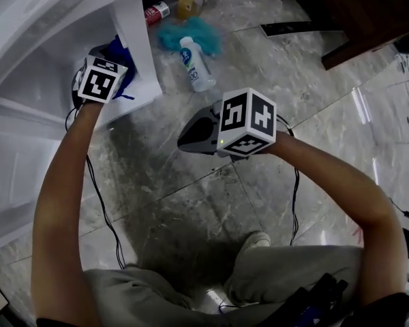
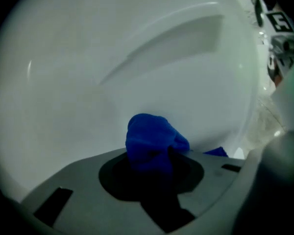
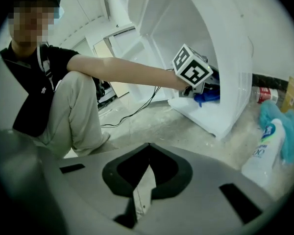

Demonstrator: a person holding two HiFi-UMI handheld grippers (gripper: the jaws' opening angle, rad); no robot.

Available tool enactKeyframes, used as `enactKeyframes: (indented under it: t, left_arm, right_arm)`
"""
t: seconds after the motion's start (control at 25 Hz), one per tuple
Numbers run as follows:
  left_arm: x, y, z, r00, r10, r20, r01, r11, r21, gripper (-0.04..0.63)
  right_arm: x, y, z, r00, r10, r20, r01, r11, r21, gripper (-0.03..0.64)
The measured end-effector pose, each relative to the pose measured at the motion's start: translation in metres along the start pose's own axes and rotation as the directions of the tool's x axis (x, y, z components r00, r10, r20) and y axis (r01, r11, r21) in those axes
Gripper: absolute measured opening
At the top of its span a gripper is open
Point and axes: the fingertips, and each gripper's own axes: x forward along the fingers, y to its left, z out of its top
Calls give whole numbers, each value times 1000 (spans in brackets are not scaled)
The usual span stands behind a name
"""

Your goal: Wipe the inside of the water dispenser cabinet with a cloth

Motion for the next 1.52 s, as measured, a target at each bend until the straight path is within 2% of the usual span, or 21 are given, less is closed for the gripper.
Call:
enactKeyframes:
  t: [0.08, 0.2, 0.32, 0.52, 0.68, 0.8, 0.92, 1.16, 1.36, 1.52]
  left_arm:
    - [8, 17, 1, 999, 39, -19, -39, 999, -32, 112]
    - [20, 36, 0, 991, 124, -57, -122, 992, 26, 107]
    - [18, 36, 3, 985, 168, -40, -165, 984, 66, 104]
    - [6, 13, 5, 994, 111, 14, -112, 983, 145, 104]
    - [15, 23, 3, 993, 115, -16, -111, 977, 181, 104]
    - [23, 33, 2, 993, 109, -51, -100, 984, 145, 101]
    - [20, 32, 2, 995, 97, -32, -92, 989, 114, 100]
    - [7, 15, 4, 994, 112, 10, -112, 975, 189, 101]
    - [21, 28, 2, 995, 92, -31, -86, 984, 156, 101]
    - [23, 33, 2, 996, 89, -31, -84, 986, 147, 100]
  right_arm:
    - [1, 6, -2, 999, 25, 29, -26, 998, 52, -2]
    - [9, 17, -1, 997, 60, 43, -64, 995, 74, -2]
    - [18, 22, -4, 997, 80, 11, -80, 996, 30, -2]
    - [25, 16, -3, 995, 103, 11, -104, 994, 40, -2]
    - [29, 17, 5, 991, 124, 42, -126, 990, 70, -2]
    - [31, 23, 0, 991, 132, 31, -134, 989, 63, -2]
    - [31, 25, -8, 990, 140, 21, -141, 988, 69, -2]
    - [35, 23, -4, 987, 156, 26, -158, 984, 81, -2]
    - [37, 27, 9, 983, 174, 59, -178, 980, 85, -2]
    - [36, 32, 6, 984, 163, 71, -168, 982, 84, -2]
